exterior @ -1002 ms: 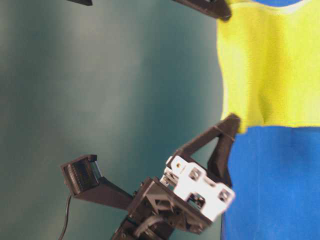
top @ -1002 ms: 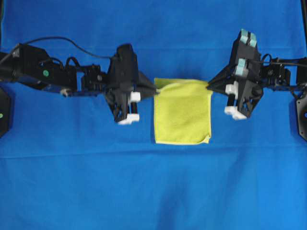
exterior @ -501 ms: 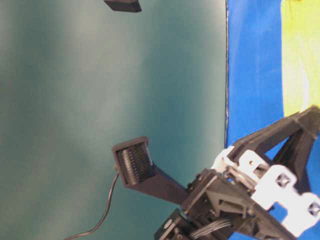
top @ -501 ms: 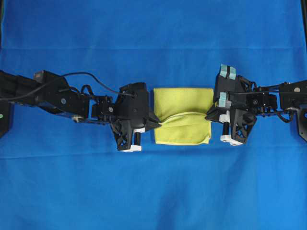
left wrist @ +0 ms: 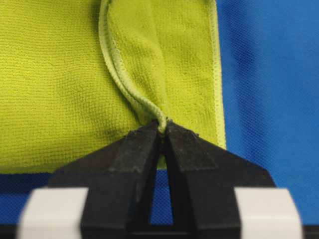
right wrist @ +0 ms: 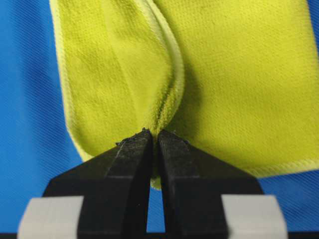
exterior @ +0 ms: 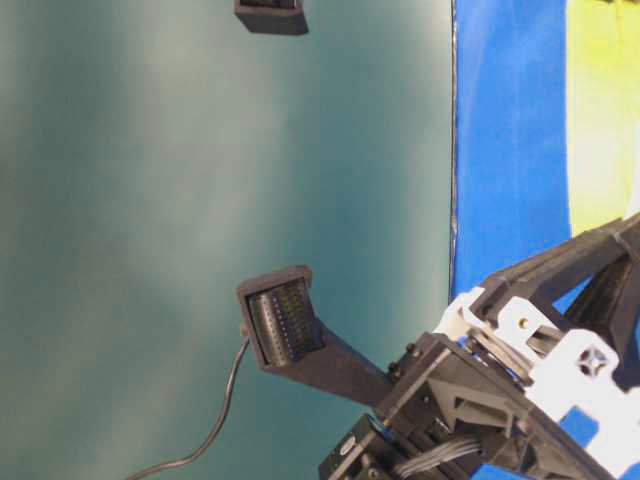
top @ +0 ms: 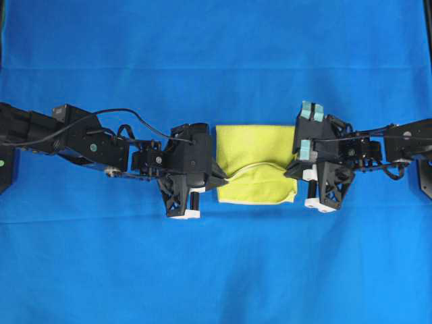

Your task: Fold a vertical towel.

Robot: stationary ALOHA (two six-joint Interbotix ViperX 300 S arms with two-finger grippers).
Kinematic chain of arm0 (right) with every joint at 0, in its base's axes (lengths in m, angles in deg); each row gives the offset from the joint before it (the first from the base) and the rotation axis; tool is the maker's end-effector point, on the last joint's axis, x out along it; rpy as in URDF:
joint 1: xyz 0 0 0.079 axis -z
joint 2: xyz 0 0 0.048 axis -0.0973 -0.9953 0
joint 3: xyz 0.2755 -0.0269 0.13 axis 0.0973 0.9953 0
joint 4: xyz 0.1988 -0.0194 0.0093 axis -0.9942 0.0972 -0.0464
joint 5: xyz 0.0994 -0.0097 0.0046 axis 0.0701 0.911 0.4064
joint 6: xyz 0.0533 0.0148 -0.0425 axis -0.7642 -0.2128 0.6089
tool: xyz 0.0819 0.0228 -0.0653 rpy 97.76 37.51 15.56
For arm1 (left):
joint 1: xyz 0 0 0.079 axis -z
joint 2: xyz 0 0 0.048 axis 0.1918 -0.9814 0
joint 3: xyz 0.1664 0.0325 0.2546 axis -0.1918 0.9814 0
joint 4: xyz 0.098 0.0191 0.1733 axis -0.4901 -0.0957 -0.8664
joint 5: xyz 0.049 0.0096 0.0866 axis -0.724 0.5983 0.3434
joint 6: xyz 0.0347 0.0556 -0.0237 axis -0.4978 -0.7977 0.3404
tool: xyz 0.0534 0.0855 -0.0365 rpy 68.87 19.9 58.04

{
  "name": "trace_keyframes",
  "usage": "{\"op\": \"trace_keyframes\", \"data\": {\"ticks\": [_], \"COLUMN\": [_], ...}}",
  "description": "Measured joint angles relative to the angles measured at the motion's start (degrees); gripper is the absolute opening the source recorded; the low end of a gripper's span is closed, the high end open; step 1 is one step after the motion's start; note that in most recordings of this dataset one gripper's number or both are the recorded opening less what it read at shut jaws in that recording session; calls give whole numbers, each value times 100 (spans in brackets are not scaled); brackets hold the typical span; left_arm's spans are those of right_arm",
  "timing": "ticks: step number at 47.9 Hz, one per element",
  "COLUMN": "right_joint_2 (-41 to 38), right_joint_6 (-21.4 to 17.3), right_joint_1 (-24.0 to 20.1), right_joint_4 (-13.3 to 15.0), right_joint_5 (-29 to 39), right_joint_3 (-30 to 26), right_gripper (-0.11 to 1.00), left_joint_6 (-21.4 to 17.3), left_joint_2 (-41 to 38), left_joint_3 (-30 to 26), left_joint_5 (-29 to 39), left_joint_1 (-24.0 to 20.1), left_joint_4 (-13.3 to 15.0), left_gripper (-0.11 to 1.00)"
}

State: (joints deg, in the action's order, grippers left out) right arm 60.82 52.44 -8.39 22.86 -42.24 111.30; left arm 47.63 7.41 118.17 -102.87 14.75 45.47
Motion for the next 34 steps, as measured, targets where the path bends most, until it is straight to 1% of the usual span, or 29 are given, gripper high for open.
{"op": "trace_keyframes", "data": {"ticks": [2,3,7,9,10,12,16,19,28,34], "right_joint_2": [-9,0,-9,-9,-9,-9,-9,-9,70,378], "right_joint_6": [-9,-9,-18,-18,-18,-26,-26,-35,-35,-26], "right_joint_1": [-53,-79,-246,-343,-413,-519,-721,-826,-914,-914], "right_joint_4": [0,0,0,0,0,-9,-9,-18,-44,-53], "right_joint_5": [9,9,0,9,0,0,0,0,26,62], "right_joint_3": [-18,-26,-26,-35,-35,-35,-44,-70,-141,-149], "right_gripper": [23,30,54,62,64,62,55,51,52,52], "left_joint_6": [0,9,0,9,18,18,9,9,-35,-105], "left_joint_2": [0,0,0,0,0,0,0,0,35,369], "left_joint_3": [0,0,0,0,0,0,0,0,18,44], "left_joint_5": [9,9,9,18,18,18,18,26,105,316], "left_joint_1": [0,0,18,62,88,149,316,422,554,545], "left_joint_4": [0,0,0,0,0,9,0,0,0,0], "left_gripper": [23,31,56,66,69,69,64,63,61,61]}}
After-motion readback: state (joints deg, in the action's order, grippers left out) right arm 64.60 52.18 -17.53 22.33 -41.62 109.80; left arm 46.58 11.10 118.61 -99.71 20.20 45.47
